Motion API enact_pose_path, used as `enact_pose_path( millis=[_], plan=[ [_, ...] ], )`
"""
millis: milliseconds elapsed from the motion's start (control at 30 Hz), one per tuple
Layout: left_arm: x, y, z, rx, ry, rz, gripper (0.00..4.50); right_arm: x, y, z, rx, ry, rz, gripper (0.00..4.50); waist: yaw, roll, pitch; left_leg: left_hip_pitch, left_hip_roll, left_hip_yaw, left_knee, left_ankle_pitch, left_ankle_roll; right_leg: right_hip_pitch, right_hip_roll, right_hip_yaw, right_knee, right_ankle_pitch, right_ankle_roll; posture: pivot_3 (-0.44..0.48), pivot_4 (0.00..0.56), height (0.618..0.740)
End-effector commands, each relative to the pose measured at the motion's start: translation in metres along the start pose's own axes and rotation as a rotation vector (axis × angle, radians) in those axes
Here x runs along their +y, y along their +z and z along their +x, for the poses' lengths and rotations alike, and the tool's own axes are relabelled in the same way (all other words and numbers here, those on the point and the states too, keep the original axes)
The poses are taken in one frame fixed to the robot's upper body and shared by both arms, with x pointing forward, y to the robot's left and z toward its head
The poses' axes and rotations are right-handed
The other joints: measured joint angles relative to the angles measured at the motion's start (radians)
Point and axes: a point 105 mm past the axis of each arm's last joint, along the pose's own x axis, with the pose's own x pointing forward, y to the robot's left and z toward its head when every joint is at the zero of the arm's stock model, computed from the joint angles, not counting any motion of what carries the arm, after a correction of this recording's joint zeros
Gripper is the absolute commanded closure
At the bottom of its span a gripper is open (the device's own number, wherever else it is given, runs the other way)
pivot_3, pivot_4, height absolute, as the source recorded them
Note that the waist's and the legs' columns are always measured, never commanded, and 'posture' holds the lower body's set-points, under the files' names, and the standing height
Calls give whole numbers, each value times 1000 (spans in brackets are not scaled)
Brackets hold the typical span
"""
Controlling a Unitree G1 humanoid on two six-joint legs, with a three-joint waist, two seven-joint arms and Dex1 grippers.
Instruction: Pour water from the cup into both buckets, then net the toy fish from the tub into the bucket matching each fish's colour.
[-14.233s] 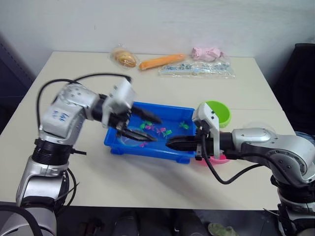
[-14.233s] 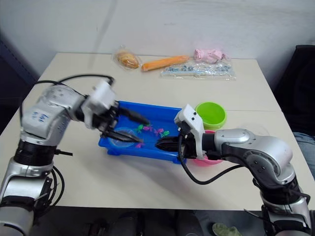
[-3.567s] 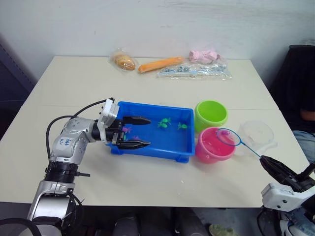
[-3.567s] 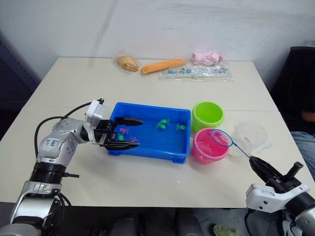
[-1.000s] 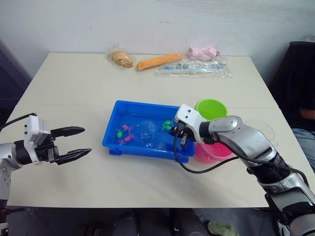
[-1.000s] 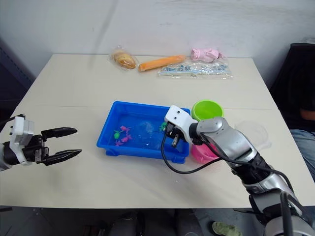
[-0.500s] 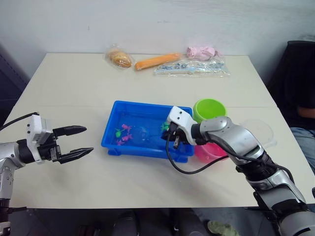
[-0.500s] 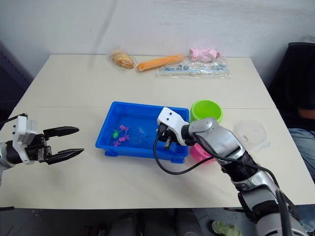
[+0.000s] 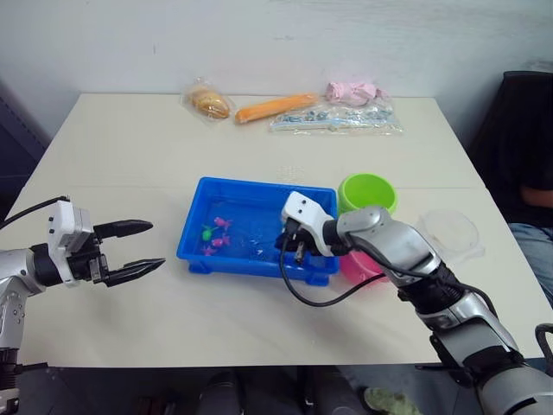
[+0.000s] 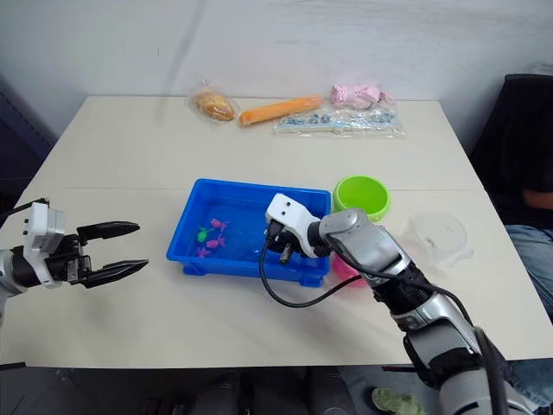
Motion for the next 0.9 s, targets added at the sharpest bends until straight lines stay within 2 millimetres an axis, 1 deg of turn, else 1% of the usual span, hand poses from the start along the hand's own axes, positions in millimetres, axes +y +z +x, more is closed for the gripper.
enact_pose_path(
  millis=[33,233,467,633,900],
  plan=[
    [1,7,0,-19,3,30,38,-1,16,0,-54,-4,-38,4500,0,0,0,0,0,0,0,0,0,0,0,0,0,0,0,0,150,740],
    [1,6,1,-20,1,27,38,-3,19,-1,-80,-15,-56,4500,0,0,0,0,-1,0,0,0,0,0,0,-1,0,0,0,0,150,740],
    [1,7,2,-21,-2,28,38,-2,18,-6,-93,-13,-90,4500,1,0,0,0,0,0,0,0,0,0,0,-1,0,0,0,0,150,740],
    [1,7,3,-22,-2,29,38,2,14,-9,-95,6,-98,4500,0,0,0,0,0,0,0,0,0,0,0,-1,0,0,0,0,150,740],
    [2,7,3,-22,0,27,38,7,12,-11,-116,19,-73,4500,1,0,0,0,0,0,0,0,0,0,0,-1,0,0,0,0,150,740]
  ],
)
